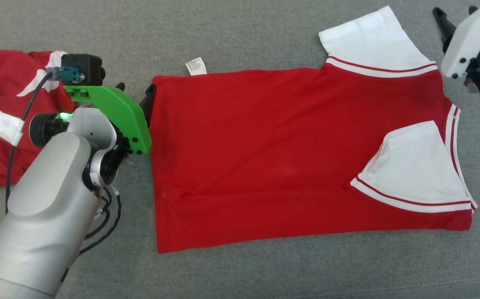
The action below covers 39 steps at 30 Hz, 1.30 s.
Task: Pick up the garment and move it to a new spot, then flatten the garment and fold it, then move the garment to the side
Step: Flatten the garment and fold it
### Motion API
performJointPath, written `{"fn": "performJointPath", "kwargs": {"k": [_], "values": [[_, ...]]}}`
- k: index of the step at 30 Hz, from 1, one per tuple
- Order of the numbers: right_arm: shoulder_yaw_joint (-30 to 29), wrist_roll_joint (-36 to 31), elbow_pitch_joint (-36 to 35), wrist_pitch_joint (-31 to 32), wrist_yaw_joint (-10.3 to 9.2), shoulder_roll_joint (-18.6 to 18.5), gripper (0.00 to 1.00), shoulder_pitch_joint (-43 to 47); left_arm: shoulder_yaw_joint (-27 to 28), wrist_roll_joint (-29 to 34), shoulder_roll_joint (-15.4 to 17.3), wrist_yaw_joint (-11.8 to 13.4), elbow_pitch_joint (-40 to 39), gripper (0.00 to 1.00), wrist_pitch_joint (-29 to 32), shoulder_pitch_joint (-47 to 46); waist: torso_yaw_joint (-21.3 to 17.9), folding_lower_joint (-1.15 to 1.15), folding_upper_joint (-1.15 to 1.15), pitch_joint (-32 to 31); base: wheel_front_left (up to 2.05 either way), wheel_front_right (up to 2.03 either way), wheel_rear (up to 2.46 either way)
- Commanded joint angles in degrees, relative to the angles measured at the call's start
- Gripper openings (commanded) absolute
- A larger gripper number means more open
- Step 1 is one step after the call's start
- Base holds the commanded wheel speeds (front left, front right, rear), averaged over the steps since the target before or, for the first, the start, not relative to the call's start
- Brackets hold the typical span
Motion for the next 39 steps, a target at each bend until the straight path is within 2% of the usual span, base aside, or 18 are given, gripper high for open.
{"fn": "performJointPath", "kwargs": {"k": [1,10,15,16,17,18,19,20,26,34,35,36,37,39], "values": [[1.81,0.20,1.79,-0.89,-0.01,-0.04,1.00,-2.17,-0.25,0.37,-0.13,-0.56,1.25,1.00,0.32,-2.36,-1.02,0.00,0.00,4.74,0.00,0.00,0.00],[7.63,1.27,8.43,-4.15,-0.03,-1.81,1.00,-9.72,-2.30,2.04,-1.52,-2.53,5.47,1.00,2.09,-8.48,-0.50,0.00,0.00,9.34,0.00,0.00,0.00],[9.54,1.04,10.28,-4.01,-0.03,-3.97,1.00,-11.56,-4.11,2.96,-2.33,-2.10,6.66,1.00,3.83,-9.06,0.47,0.00,0.00,10.88,0.00,0.00,0.00],[9.84,0.94,10.58,-3.78,-0.03,-4.38,1.00,-11.79,-4.92,3.50,-2.05,-1.86,6.93,0.87,4.92,-8.92,0.66,0.00,0.00,11.10,0.00,0.00,0.00],[10.33,0.70,10.80,-3.49,-0.03,-4.86,1.00,-12.09,-5.84,3.87,-1.71,-1.37,7.15,0.48,6.44,-8.60,0.96,0.00,0.00,11.41,0.00,0.00,0.00],[10.67,0.57,11.01,-3.23,-0.03,-5.28,1.00,-12.40,-6.63,4.25,-1.46,-1.14,7.16,0.35,7.63,-8.21,1.21,0.00,0.00,11.65,0.00,0.00,0.00],[11.14,0.61,11.31,-2.66,-0.03,-5.72,1.00,-12.70,-7.49,4.66,-1.23,-1.03,6.91,0.28,9.00,-7.74,1.55,0.00,0.00,11.93,0.00,0.00,0.00],[11.46,0.62,11.39,-2.35,-0.03,-6.09,1.00,-12.99,-8.07,4.56,-1.22,-1.18,6.51,0.00,10.11,-7.27,1.85,0.00,0.00,12.17,0.00,0.00,0.00],[11.88,0.16,13.10,-1.04,-0.03,-8.21,1.00,-15.79,-10.06,5.03,-1.79,-0.71,1.44,0.00,12.36,-5.56,4.26,0.00,0.00,14.23,0.00,0.00,0.00],[15.86,2.12,18.53,3.95,0.01,-9.16,1.00,-18.18,-10.98,4.88,-3.65,-1.25,-2.34,0.00,10.44,-5.10,6.94,0.00,0.00,16.17,0.00,0.00,0.00],[15.64,2.36,19.21,4.22,0.01,-9.20,0.62,-18.06,-10.71,4.32,-3.88,-1.60,-2.54,0.00,10.08,-4.87,6.94,0.00,0.00,16.16,0.00,0.00,0.00],[15.16,2.74,19.53,3.75,0.00,-9.12,0.17,-18.04,-10.25,4.32,-4.08,-1.51,-2.83,0.00,8.83,-4.96,6.94,0.00,0.00,16.14,0.00,0.00,0.00],[14.55,2.77,20.08,3.12,0.00,-9.01,0.00,-18.00,-10.05,4.53,-4.24,-1.47,-2.79,0.00,8.03,-5.29,6.91,0.00,0.00,16.02,0.00,0.00,0.00],[13.25,1.91,20.30,0.39,-0.07,-9.28,0.00,-18.08,-9.34,4.86,-4.44,-1.29,-2.52,0.00,5.67,-5.50,6.79,0.00,0.00,15.47,0.00,0.00,0.00]]}}
